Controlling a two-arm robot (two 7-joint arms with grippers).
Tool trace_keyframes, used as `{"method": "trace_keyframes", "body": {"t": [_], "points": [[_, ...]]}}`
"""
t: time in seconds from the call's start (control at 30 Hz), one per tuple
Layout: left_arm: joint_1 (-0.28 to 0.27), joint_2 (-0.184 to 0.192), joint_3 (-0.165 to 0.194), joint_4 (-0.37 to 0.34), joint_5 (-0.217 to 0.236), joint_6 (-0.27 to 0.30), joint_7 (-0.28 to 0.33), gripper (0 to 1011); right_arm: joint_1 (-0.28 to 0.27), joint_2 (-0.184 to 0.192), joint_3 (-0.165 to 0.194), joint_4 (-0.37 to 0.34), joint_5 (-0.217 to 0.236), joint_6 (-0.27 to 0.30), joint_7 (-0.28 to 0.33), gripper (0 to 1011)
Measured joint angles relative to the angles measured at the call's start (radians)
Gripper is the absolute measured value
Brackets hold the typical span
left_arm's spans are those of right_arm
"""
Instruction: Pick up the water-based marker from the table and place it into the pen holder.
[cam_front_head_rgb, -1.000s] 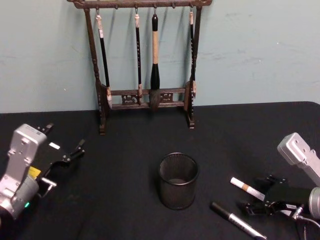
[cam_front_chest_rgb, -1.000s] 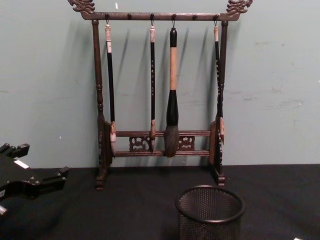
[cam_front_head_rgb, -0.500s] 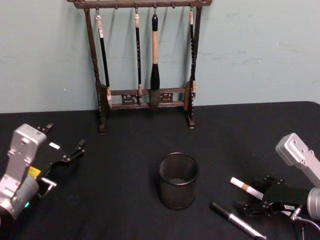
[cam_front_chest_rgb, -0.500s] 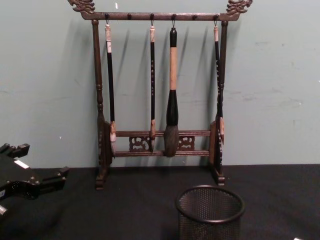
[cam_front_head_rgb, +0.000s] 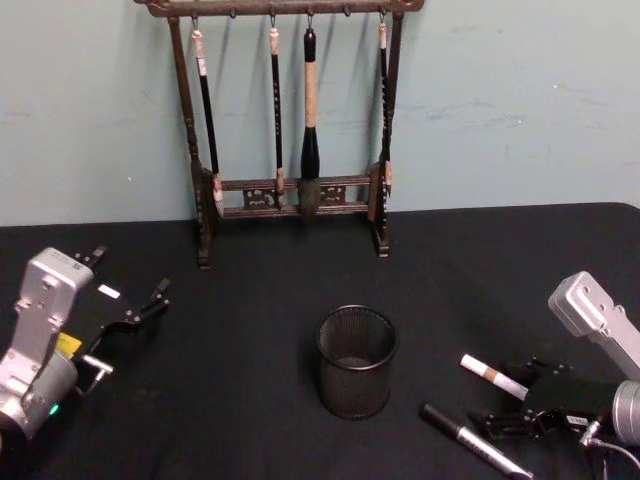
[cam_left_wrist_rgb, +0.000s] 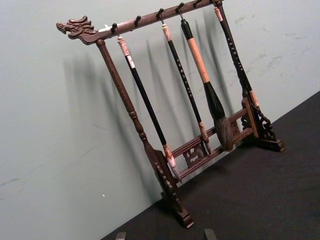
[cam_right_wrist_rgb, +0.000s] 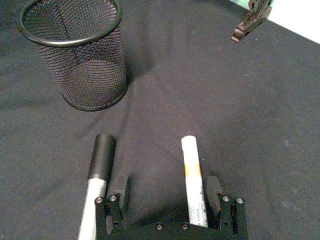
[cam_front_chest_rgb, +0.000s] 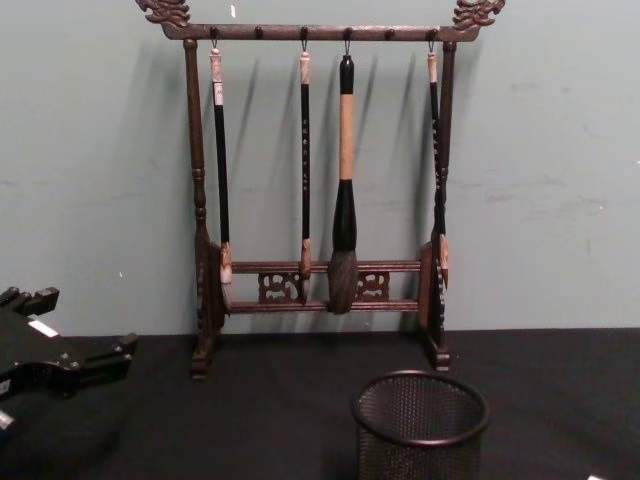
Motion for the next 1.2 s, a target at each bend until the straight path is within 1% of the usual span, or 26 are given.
{"method": "trace_keyframes", "body": {"t": [0.57,1.2], "points": [[0.000,0.000,0.000,0.000,0.000,0.000,0.000,1008,0.005,-0.009,0.002,0.013,-0.007,0.009,-0.013,1000],[0.000,0.000,0.000,0.000,0.000,0.000,0.000,1008,0.017,-0.017,0.005,0.034,-0.013,0.005,-0.011,1000]]}}
